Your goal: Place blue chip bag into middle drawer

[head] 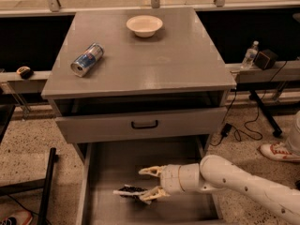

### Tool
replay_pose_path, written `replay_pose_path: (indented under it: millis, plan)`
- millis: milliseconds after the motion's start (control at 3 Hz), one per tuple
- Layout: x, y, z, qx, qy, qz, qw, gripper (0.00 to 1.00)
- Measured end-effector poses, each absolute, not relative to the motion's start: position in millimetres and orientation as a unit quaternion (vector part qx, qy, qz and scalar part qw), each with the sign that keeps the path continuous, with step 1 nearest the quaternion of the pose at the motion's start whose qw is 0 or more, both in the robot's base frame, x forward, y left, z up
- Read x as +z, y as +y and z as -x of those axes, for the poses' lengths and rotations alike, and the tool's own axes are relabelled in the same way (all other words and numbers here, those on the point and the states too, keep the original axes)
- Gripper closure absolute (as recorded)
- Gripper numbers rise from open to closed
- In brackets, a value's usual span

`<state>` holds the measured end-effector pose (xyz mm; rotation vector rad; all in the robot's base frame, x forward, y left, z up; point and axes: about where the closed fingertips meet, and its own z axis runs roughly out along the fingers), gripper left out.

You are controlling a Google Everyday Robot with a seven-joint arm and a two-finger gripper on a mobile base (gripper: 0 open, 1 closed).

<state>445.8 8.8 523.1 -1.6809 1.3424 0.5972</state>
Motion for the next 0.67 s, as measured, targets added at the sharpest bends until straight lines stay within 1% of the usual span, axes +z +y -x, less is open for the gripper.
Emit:
replay_pose_path:
  millis: [333, 667]
  plan:
    - [541.7, -7.4, -438.6, 0.235, 0.532, 0.685, 0.438, 0.0]
    - [541.2, -6.9, -436.1, 0.238, 0.531, 0.686, 0.436, 0.0]
